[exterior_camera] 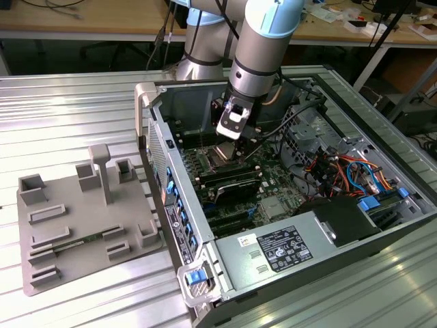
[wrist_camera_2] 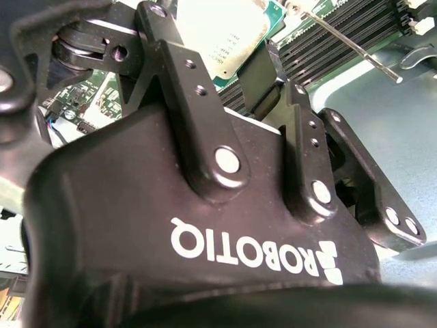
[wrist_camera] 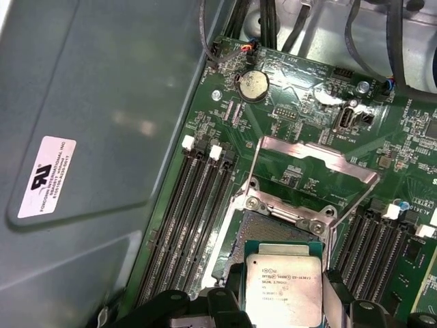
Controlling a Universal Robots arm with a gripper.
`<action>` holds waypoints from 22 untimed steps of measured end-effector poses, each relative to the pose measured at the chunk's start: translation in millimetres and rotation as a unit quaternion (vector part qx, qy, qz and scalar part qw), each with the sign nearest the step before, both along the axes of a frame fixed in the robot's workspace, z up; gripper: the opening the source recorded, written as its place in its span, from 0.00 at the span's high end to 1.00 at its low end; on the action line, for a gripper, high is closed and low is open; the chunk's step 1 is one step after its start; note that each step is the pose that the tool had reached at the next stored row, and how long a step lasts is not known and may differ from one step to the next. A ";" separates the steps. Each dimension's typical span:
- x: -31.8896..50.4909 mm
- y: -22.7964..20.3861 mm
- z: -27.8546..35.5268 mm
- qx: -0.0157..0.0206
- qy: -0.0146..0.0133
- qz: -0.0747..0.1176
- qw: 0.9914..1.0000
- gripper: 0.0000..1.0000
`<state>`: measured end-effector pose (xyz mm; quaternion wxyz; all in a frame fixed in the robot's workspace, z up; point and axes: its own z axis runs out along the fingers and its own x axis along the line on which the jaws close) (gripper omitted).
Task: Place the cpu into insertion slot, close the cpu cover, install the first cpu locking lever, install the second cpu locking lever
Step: 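Place the cpu into insertion slot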
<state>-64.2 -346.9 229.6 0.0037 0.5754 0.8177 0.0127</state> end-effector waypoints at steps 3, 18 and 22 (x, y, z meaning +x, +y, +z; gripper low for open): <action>0.0 0.0 0.0 0.000 0.000 -0.003 1.000 0.45; 0.0 0.0 -0.1 0.000 0.000 -0.022 1.000 0.45; 0.0 0.0 -0.1 0.000 0.000 -0.027 1.000 0.45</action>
